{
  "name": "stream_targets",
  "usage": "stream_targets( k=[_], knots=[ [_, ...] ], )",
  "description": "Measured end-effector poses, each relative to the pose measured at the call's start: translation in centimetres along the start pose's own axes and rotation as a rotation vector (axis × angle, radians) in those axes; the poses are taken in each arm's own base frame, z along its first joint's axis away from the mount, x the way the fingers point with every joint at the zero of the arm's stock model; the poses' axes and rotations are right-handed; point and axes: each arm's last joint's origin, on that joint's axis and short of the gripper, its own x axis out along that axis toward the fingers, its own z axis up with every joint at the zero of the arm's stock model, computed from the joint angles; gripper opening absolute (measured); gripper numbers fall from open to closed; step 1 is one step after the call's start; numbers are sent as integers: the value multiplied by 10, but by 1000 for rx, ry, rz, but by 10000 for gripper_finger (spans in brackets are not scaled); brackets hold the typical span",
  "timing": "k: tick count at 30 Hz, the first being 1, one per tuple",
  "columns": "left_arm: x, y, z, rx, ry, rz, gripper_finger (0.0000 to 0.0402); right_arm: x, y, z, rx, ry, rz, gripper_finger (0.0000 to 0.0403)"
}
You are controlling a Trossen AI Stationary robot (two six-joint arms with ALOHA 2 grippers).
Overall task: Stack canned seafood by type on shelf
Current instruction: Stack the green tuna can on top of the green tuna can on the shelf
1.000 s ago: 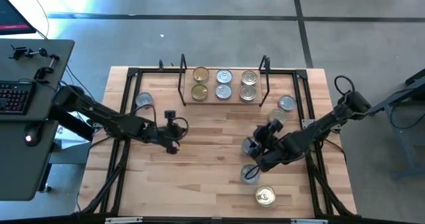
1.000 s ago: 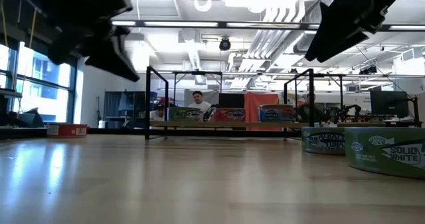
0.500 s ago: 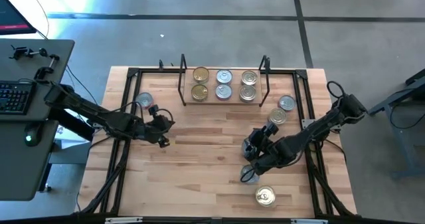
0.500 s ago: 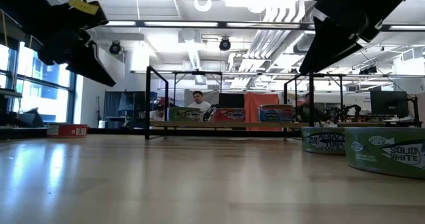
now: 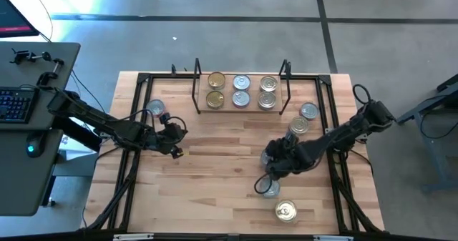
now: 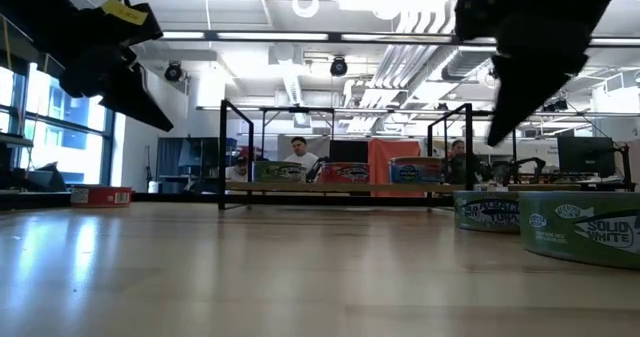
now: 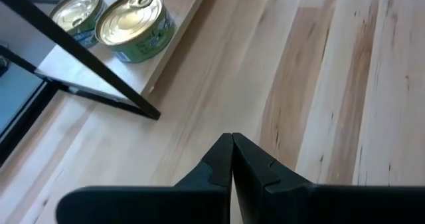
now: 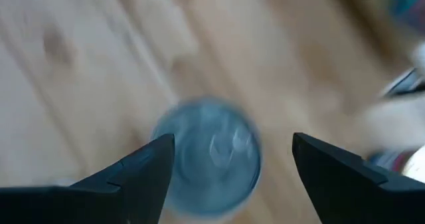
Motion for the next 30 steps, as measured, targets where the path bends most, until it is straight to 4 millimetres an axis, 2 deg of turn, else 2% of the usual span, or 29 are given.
stream_targets(
  k=[4,10,14,22,27,30],
  knots=[
    [0,-1,3,-5,-24,-8,0,4,0,3,-39,149,128,284],
    [0,-2,7,-9,-61,-21,0,-2,16,4,-246,19,233,239],
    [0,-4,11,-9,-90,-31,0,4,28,-5,-309,-29,168,206],
    [3,-10,19,17,-146,-81,0,34,46,-26,-386,-29,5,164],
    [10,-22,26,128,-202,-150,0,47,45,-28,-349,25,-43,145],
    [18,-34,29,274,-241,-240,0,54,44,-23,-337,37,-50,118]
  ],
)
